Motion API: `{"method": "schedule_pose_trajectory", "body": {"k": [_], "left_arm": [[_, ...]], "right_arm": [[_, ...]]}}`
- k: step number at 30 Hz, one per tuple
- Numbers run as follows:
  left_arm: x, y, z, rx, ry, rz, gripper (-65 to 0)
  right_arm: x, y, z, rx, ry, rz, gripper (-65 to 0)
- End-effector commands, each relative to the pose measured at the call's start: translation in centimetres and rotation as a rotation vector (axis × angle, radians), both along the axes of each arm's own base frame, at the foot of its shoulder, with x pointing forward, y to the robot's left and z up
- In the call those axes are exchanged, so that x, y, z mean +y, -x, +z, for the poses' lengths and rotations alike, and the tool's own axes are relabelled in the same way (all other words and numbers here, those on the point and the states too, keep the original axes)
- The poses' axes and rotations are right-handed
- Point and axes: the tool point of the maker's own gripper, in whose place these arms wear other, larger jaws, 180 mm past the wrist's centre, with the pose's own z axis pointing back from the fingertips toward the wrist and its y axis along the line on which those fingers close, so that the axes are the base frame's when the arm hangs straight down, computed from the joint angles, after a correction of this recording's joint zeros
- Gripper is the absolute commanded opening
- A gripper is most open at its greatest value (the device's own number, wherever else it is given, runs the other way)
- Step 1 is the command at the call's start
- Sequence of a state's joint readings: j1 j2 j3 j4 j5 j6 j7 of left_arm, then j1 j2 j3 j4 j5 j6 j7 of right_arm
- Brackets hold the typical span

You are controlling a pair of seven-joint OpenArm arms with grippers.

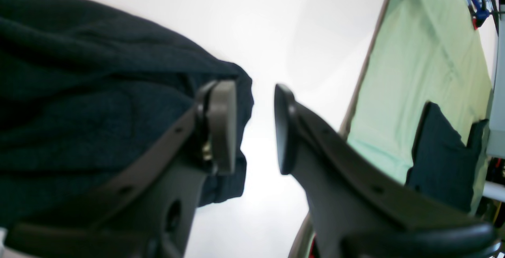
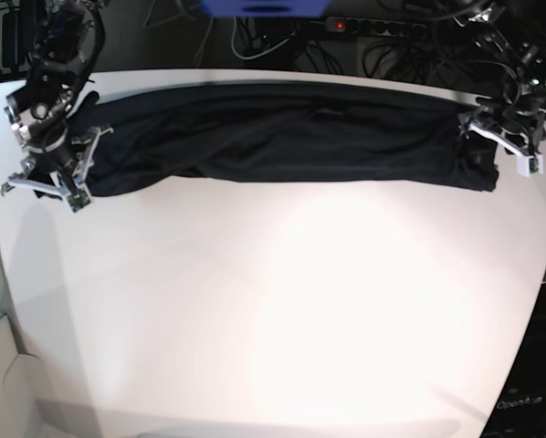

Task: Fold the T-shirt properly
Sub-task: 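Adjust the left gripper's grip on the band end, lifting it slightly, then carry the band end with the left gripper toward the band's middle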

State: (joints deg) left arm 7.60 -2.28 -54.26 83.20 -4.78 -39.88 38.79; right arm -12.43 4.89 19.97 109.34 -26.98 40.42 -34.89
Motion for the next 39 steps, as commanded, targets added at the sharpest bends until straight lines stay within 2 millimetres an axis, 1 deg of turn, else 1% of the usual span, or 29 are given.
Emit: {"method": "schedule_pose_trajectory", "body": {"k": [1,4,8,9,10,11,13,14,16,19,22,26,28,30,33,34,35,39], "left_arm": [[0.8,-0.4,0.6,-0.020,-0.011,-0.001,-13.2],[0.6,0.3,-1.2,0.020,0.031,0.009,-13.2],[0.3,0.2,-2.0,0.030,0.058,0.015,-13.5],[0.3,0.2,-2.1,0.030,0.062,0.015,-14.3],[0.1,0.2,-2.1,0.029,0.065,0.015,-16.6],[0.0,0.1,-2.2,0.029,0.067,0.014,-20.7],[-0.2,0.1,-2.3,0.032,0.071,0.011,-31.3],[-0.7,-0.1,-2.3,0.034,0.073,-0.006,-37.2],[-1.4,-0.3,-2.6,0.047,0.073,-0.035,-46.4],[-2.6,-0.7,-2.8,0.058,0.077,-0.079,-57.5],[-3.3,-0.9,-3.0,0.064,0.082,-0.097,-65.0],[-3.7,-0.5,-3.5,0.087,0.070,-0.101,-65.0],[-4.2,-0.8,-3.2,0.072,0.074,-0.099,-65.0],[-4.1,-1.4,-1.9,0.037,0.049,-0.100,-65.0],[-5.2,-2.1,0.2,-0.020,0.021,-0.108,-65.0],[-5.5,-2.6,1.3,-0.049,0.002,-0.114,-65.0],[-5.7,-2.7,2.1,-0.064,-0.012,-0.117,-65.0],[-6.9,-3.0,4.1,-0.067,-0.047,-0.143,-65.0]], "right_arm": [[-0.2,-0.6,1.0,-0.037,0.011,0.006,-46.6],[-0.2,-0.6,1.0,-0.037,0.011,0.006,-46.6],[-0.2,-0.6,1.0,-0.037,0.011,0.006,-46.6],[-0.2,-0.6,1.0,-0.037,0.011,0.006,-46.6],[-0.2,-0.6,1.0,-0.037,0.011,0.006,-46.6],[-0.2,-0.6,1.0,-0.037,0.011,0.006,-46.6],[-0.2,-0.6,1.0,-0.037,0.011,0.006,-46.6],[-0.2,-0.6,1.0,-0.037,0.011,0.006,-46.6],[-0.2,-0.6,1.0,-0.037,0.011,0.006,-46.6],[-0.2,-0.6,1.0,-0.037,0.011,0.006,-46.6],[-0.2,-0.6,1.0,-0.037,0.011,0.006,-46.7],[-0.2,-0.6,1.0,-0.037,0.011,0.006,-46.7],[-0.2,-0.6,1.0,-0.037,0.011,0.006,-46.7],[-0.1,-0.6,1.0,-0.037,0.009,0.005,-46.7],[-0.1,-0.6,1.0,-0.037,0.009,0.005,-46.7],[-0.1,-0.6,1.0,-0.037,0.009,0.005,-46.7],[-0.1,-0.6,1.0,-0.037,0.009,0.005,-46.7],[-0.1,-0.6,1.0,-0.037,0.009,0.005,-46.7]]}}
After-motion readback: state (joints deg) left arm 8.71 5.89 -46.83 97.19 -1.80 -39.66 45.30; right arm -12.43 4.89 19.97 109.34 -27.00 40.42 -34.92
